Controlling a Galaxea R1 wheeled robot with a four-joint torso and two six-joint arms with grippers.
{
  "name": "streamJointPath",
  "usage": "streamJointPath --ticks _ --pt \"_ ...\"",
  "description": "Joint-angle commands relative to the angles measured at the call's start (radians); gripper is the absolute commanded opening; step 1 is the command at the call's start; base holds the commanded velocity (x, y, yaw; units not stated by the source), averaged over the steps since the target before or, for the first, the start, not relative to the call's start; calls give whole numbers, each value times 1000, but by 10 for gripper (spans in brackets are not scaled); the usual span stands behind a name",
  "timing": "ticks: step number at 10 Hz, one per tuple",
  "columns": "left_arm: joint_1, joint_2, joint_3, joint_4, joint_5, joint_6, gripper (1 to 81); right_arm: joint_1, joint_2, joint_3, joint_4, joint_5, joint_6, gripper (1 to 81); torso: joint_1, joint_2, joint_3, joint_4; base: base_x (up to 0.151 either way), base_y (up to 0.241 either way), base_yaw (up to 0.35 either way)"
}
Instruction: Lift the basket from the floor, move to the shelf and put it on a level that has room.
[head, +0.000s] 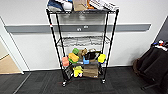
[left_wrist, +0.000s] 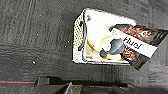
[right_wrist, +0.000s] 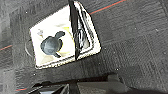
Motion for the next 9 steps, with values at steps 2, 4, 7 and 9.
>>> streamJointPath --ticks 2,4,7,9 --pt "-70 -20 9 -28 57 2 811 149 19 -102 -3 -144 -10 811 84 -130 -32 0 0 0 0" --pt "-70 -18 9 -28 57 2 811 168 32 -113 -3 -161 -11 811 119 -189 -100 0 0 0 0" --pt "-74 -20 9 -28 57 2 811 195 33 -122 10 -169 -10 811 175 -277 -178 0 0 0 0" --pt "-93 -21 8 -33 57 2 811 212 32 -130 13 -175 -7 811 218 -344 -241 0 0 0 0"
